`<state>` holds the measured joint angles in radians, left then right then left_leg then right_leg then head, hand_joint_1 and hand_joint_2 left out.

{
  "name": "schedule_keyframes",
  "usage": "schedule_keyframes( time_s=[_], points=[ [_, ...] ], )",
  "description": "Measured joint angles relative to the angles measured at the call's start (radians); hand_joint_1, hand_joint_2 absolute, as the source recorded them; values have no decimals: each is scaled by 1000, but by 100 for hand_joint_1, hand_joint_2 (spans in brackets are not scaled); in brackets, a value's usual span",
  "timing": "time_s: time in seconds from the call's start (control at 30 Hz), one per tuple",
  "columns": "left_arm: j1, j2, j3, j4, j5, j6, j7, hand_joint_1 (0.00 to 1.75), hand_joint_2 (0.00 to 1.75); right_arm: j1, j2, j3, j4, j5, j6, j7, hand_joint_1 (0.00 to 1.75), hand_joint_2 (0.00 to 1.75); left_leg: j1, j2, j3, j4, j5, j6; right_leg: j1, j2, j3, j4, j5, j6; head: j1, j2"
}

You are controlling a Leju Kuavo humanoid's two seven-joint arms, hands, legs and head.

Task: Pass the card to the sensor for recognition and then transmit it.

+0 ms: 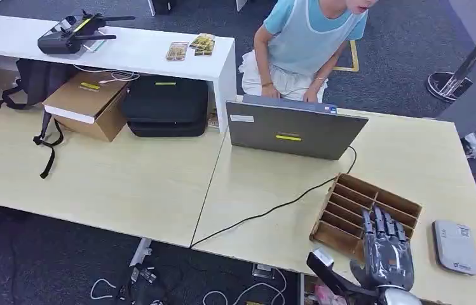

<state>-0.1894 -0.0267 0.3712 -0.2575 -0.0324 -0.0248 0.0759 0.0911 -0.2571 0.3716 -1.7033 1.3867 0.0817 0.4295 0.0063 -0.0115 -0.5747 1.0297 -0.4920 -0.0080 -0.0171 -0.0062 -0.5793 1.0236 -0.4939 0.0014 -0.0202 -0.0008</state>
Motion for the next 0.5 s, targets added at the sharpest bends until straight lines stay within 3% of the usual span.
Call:
schedule_keyframes(
  time_s=[0.5],
  points=[
    [-7,-11,-7,0,-1,6,0,0,0,-1,37,-3,4,15,44,1,0,175,0,0,0,0,0,0,0,0,0,0,0,0,0,0]
  ],
)
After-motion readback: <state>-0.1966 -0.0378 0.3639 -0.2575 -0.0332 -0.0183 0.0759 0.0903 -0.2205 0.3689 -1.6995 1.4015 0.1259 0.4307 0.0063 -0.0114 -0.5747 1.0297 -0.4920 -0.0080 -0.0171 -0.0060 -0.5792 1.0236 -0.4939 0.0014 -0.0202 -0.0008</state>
